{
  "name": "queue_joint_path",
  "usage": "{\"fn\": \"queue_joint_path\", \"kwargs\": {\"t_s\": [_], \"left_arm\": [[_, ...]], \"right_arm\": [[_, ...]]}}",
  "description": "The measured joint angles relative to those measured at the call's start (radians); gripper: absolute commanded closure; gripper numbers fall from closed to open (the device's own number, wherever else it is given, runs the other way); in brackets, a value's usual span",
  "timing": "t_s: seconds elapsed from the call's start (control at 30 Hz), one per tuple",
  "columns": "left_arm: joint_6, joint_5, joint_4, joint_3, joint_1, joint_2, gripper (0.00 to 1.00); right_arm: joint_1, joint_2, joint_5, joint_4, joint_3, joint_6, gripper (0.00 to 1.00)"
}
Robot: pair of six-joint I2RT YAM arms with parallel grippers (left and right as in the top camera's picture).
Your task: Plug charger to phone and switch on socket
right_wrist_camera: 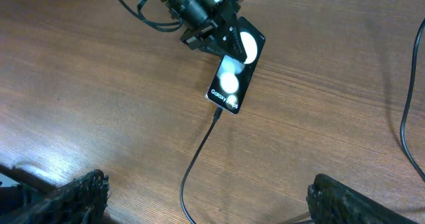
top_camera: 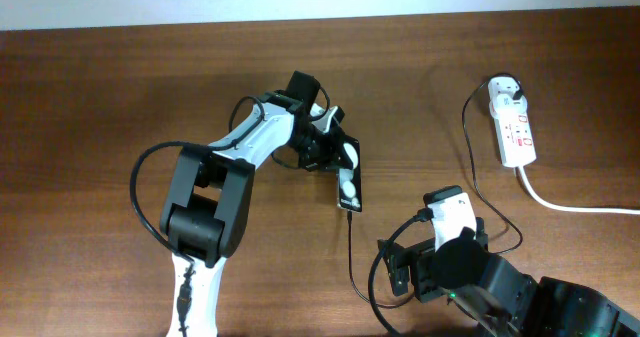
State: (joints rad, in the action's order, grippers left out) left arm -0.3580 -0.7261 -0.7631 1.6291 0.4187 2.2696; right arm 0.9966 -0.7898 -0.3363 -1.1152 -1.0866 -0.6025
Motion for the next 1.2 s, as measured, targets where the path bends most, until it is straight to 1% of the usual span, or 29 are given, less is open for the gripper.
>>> {"fn": "queue_joint_path", "kwargs": {"t_s": [0.2,0.27,0.37,0.5,0.53,0.67,0.73,0.8,0.9,0.93,0.97,1.17,1.2], "left_arm": [[0.000,-0.005,0.000,0.001,0.000,0.003,0.93],[0.000,-0.004,0.000,0.001,0.000,0.003,0.85],[0.003,0.014,-0.001,0.001,0.001,0.012,0.81],[0.003,0.031,-0.007,0.001,0.001,0.020,0.71],[0.003,0.031,-0.007,0.001,0.001,0.021,0.66],[0.003,0.017,-0.008,0.005,0.001,0.021,0.57],[0.003,0.010,-0.008,0.007,0.002,0.021,0.46],[0.003,0.003,-0.013,0.014,0.002,0.020,0.31],[0.000,0.032,-0.029,0.027,0.010,0.007,0.18],[0.000,0.045,-0.031,0.028,0.012,0.002,0.06],[-0.001,0.048,-0.031,0.029,0.012,0.000,0.01],[-0.001,0.117,-0.035,0.038,0.015,-0.018,0.01],[0.000,0.174,-0.039,0.039,0.015,-0.025,0.01]], "right_arm": [[0.000,0.000,0.000,0.000,0.000,0.000,0.01],[0.000,0.000,0.000,0.000,0.000,0.000,0.01],[0.000,0.000,0.000,0.000,0.000,-0.001,0.01],[0.000,0.000,0.000,0.000,0.000,-0.001,0.02],[0.000,0.000,0.000,0.000,0.000,0.000,0.01],[0.000,0.000,0.000,0.000,0.000,0.000,0.01],[0.000,0.000,0.000,0.000,0.000,-0.001,0.01],[0.000,0.000,0.000,0.000,0.000,0.000,0.01],[0.000,0.000,0.000,0.000,0.000,0.000,0.01],[0.000,0.000,0.000,0.000,0.000,-0.001,0.01],[0.000,0.000,0.000,0.000,0.000,0.000,0.01],[0.000,0.000,0.000,0.000,0.000,0.000,0.01],[0.000,0.000,0.000,0.000,0.000,0.000,0.01]]}}
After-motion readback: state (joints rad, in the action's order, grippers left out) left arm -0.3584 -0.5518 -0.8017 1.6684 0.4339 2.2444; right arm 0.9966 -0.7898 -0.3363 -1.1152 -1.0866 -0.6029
